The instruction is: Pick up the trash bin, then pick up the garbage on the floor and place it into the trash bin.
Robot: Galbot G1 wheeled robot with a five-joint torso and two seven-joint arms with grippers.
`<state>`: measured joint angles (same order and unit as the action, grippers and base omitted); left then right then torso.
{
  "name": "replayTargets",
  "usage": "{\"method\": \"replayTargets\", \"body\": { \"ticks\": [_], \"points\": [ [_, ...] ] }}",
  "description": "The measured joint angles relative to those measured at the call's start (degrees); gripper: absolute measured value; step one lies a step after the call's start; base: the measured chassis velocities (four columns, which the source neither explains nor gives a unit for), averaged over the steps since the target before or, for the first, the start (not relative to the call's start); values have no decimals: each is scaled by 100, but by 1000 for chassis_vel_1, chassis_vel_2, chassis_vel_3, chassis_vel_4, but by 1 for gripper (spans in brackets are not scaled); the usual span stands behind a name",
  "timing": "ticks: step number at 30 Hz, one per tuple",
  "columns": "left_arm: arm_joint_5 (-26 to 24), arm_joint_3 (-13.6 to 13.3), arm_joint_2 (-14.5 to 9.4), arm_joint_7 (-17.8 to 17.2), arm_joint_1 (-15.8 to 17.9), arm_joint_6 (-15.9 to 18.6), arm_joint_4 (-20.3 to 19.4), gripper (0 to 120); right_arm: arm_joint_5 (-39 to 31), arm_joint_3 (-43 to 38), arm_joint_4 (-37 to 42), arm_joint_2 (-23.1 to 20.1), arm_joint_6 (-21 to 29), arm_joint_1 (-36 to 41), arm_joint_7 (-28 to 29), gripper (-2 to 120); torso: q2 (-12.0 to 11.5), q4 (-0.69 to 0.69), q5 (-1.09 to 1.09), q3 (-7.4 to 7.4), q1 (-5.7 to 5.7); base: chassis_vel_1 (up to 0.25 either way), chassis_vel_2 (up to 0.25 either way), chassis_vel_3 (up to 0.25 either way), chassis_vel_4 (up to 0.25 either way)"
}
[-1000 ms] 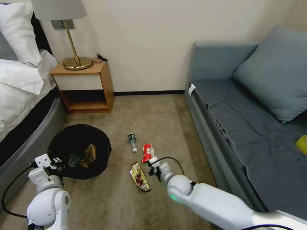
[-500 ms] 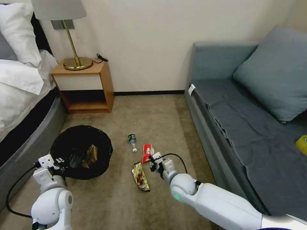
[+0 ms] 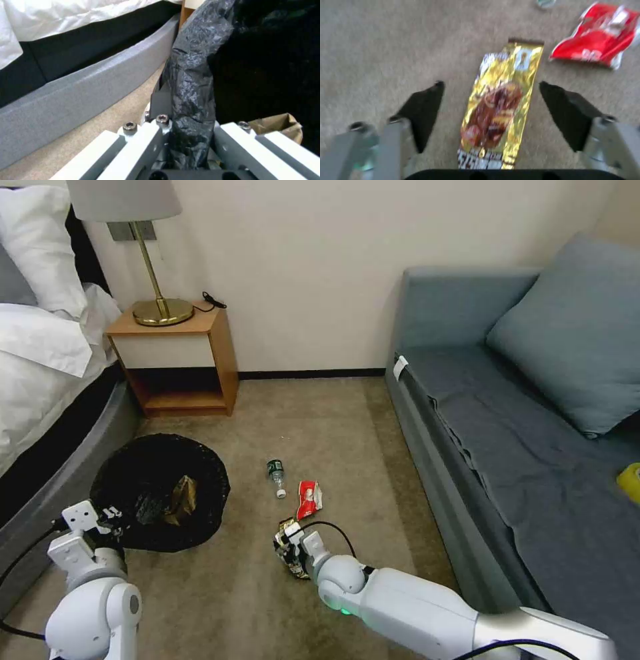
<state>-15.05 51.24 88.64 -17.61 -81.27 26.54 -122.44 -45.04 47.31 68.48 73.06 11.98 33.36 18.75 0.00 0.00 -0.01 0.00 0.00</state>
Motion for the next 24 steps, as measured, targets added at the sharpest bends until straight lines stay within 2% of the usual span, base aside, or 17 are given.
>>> {"method": "replayTargets", "body": {
  "ticks": [3, 7, 24],
  "points": [
    [-10, 4, 1, 0, 10, -11, -5, 2, 90, 43, -222, 66, -61, 45, -88, 90, 0, 0, 0, 0, 0, 0, 0, 0, 0],
    [-13, 4, -16, 2, 20, -28, -4, 2, 182, 27, -489, 139, -124, 69, -171, 98, 0, 0, 0, 0, 0, 0, 0, 0, 0],
    [-12, -9, -58, 10, -34, -96, 13, 2, 713, -99, -1554, 469, -479, 199, -557, 97, 0, 0, 1, 0, 0, 0, 0, 0, 0]
  ]
}}
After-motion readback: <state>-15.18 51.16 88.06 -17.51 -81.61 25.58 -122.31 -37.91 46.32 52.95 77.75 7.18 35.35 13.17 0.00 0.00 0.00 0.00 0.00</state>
